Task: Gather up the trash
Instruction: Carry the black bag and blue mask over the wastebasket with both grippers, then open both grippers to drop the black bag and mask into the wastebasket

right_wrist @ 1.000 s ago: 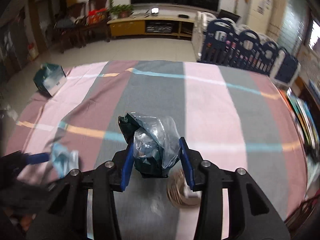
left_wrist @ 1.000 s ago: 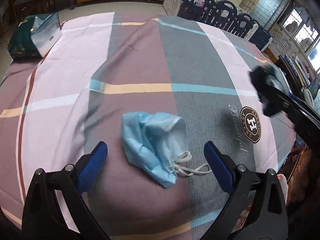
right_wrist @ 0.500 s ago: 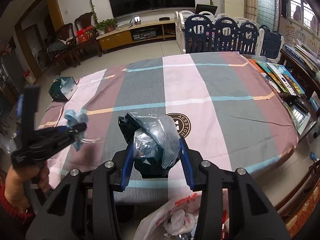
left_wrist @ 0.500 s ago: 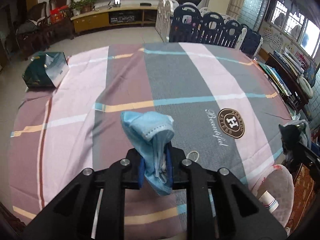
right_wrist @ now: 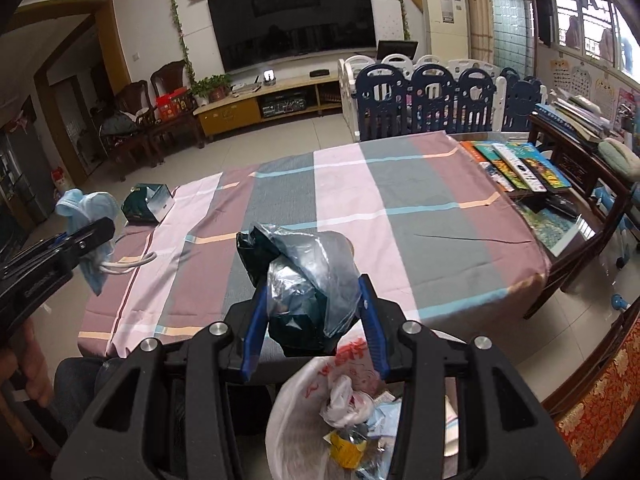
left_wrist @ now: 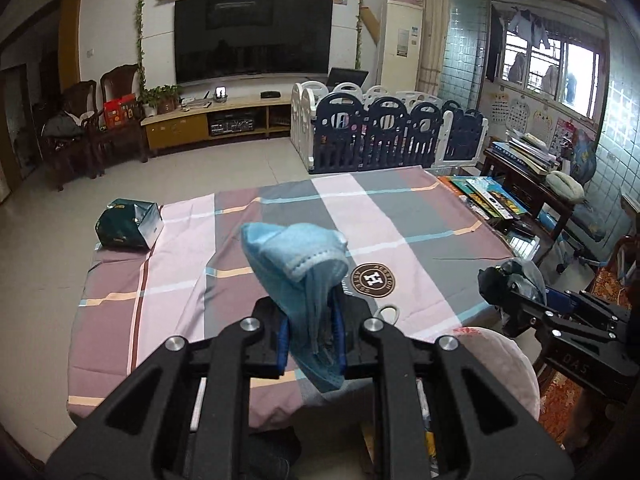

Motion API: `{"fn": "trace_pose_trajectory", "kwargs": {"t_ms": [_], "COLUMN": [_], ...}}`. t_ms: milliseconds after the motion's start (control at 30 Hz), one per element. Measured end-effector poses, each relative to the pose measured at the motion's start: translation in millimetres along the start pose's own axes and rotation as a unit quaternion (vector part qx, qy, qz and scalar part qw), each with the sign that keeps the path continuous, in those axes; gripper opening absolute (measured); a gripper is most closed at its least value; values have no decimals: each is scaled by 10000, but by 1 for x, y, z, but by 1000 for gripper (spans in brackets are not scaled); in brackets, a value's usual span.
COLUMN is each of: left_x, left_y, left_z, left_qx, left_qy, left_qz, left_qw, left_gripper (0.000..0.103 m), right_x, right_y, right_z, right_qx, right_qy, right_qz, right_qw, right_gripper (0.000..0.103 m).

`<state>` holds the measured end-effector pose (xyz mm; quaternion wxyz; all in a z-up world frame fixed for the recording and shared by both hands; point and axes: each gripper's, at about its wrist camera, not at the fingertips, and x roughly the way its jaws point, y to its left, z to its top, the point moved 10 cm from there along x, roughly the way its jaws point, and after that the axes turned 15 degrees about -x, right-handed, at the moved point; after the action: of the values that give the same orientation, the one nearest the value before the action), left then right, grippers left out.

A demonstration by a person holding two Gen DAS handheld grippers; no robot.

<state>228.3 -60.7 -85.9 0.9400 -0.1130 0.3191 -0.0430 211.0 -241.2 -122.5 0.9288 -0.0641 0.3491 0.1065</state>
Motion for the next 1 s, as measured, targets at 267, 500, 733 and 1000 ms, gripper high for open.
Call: {"fn": "trace_pose_trajectory", "kwargs": {"t_ms": [267,500,733,1000], "left_x": [-46,-47,-30,2], "left_y": [-67,-123,-151,-170], "left_z": [-32,-76,-110,-146], "left_qx": [402,827,1110,1235], "left_qy": [19,381,666,1138], "left_qz": [-442,-899,-1056,-1186], "left_qw": [9982,9918,9859,9786], "left_gripper": [18,18,18,18], "right_x": [-59,-84,-88,-88], "right_y": [-40,-77,-92,-104], "right_z": [-16,-46,-70,-84], "right_qx": [167,438,619,755], "right_qy": [-240,-148,-16,89], "right_qz": [-365,-641,-671,-686], "right_qw": [9989,9969,9958,9947], "right_gripper": [43,43,43,43]}}
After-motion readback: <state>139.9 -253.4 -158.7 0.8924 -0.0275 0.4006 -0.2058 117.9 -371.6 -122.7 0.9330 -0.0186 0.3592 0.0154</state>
